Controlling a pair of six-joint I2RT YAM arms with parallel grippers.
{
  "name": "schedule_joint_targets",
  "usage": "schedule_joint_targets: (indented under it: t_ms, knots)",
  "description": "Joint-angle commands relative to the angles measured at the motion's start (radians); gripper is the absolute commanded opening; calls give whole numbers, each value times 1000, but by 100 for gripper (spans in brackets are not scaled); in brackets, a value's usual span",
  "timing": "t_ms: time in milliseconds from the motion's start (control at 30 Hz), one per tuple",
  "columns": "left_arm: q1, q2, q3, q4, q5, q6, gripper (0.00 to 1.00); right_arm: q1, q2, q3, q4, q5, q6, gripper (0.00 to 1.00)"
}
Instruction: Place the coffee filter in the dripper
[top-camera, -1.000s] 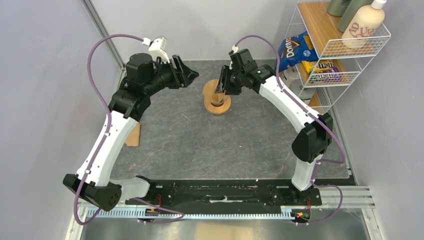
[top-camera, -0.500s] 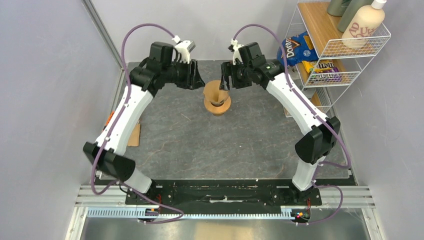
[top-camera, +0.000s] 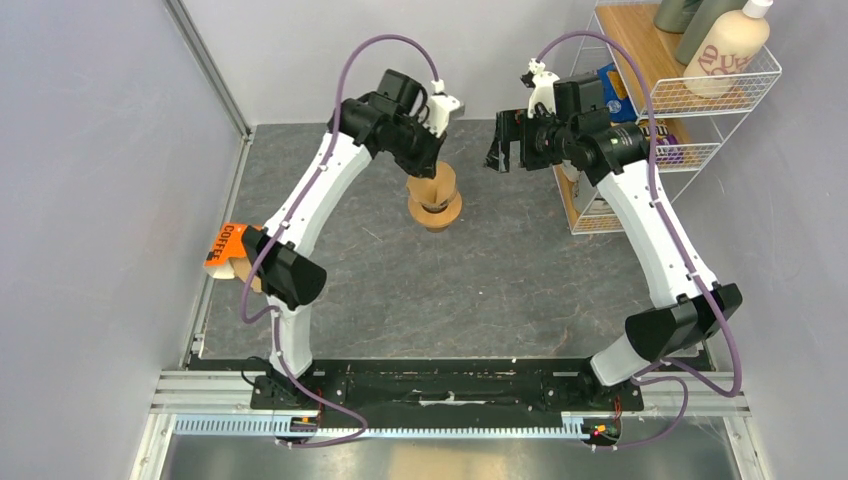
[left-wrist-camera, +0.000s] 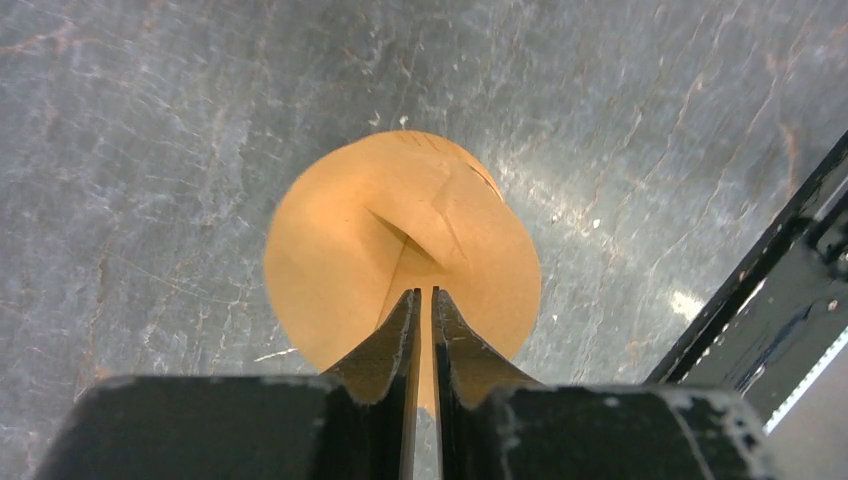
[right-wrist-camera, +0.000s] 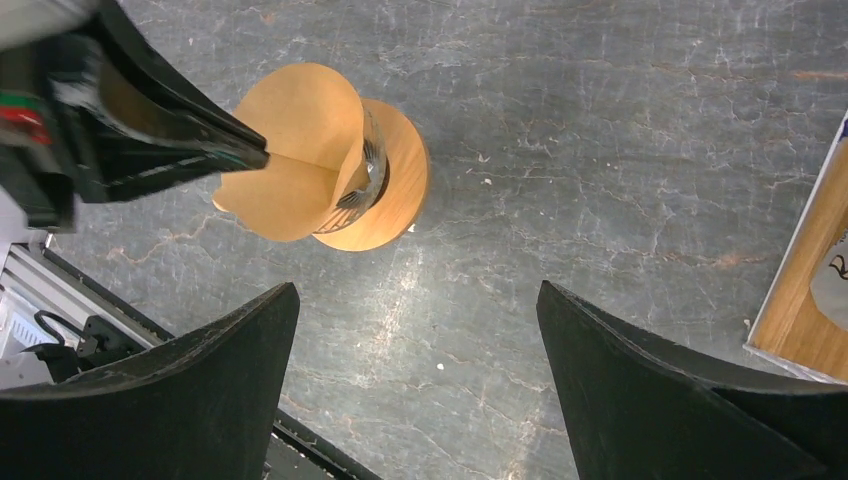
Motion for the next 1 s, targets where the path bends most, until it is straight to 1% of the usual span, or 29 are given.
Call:
schedule_joint_targets:
  t_ms: [0,167,267,467,833,967]
  knots:
    - [-33,42,14,-40,-98,107,14,-18,-38,-26,-6,-11,-18,97]
    - [-45,71,-41,42,-120,93,14,-30,-42,-32,0,-12,-6,97]
    - [-53,101,-48,58,-122,82,14,-33,-41,-37,0,-14,3,97]
    - [-62,107,-147,136,-152,88,16,-45,-33,-38,2,-20,15,97]
    - [-97,132,-211,199,-219,102,18,-55,-11,-32,5,-38,34,97]
    - [-98,134,-216,193,-241,106,19,-56,-2,-27,5,-44,38,97]
